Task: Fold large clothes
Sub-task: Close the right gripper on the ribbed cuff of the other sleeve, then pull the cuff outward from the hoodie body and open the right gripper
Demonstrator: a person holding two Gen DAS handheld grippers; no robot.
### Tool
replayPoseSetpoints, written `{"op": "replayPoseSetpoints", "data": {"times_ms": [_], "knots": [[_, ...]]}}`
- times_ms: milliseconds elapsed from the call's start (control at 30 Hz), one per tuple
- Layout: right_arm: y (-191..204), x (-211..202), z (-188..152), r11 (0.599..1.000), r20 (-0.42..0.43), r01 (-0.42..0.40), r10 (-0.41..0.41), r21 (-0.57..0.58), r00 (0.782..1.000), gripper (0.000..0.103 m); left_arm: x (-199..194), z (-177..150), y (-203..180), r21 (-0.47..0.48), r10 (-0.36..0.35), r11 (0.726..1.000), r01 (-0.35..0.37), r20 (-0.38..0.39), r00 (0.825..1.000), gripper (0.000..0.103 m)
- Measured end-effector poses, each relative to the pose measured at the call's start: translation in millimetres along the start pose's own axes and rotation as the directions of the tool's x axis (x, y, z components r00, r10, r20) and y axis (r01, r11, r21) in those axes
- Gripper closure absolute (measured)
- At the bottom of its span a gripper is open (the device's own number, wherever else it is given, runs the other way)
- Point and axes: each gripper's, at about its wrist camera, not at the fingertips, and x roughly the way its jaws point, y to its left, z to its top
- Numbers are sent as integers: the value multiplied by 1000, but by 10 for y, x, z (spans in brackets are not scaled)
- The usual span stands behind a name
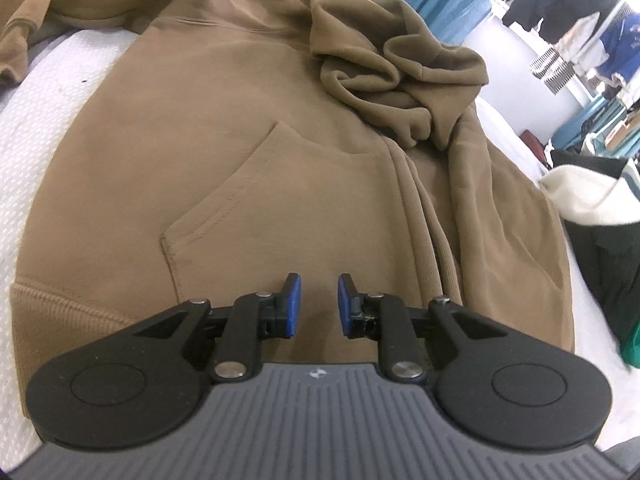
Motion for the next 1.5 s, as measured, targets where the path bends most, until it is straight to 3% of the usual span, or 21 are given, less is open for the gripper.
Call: {"op": "replayPoseSetpoints", "data": {"times_ms": [233,367,567,800,933,1067,1200,1367,1500], "knots": [[90,-26,-83,996,23,80,-79,-43,997,53,-55,10,43,-22,-1,1000,2,14,1000,79],[-11,-253,-119,999,65,49,-49,-1,997,72,-98,0,53,-22,-5,1000,5,23,1000,79],[-330,-790,-97,997,172,5,-19,81,985,76,-131,16,82,-37,-11,999,12,34,999,79],[-892,-1595,11,975,373,79,-154,208,915,78,-138,4,78,-37,-7,999,8,36,999,79],[-1405,-1925,17,934,439,146,-287,326,852,79,-167,-5,82,-35,-11,999,13,41,999,79],[-2039,-2139,-31,855,464,194,-436,481,771,79,-172,0,84,-29,-11,999,12,47,999,79],[-2672,-2200,-150,754,431,233,-567,614,702,79,-185,3,95,-33,-7,999,9,59,998,79],[-3516,-2059,-358,576,304,295,-721,762,623,79,-209,16,114,-46,2,999,1,73,997,79],[-4201,-1759,-665,427,159,321,-774,845,613,79,-217,41,109,-41,20,999,-17,82,996,79]]}}
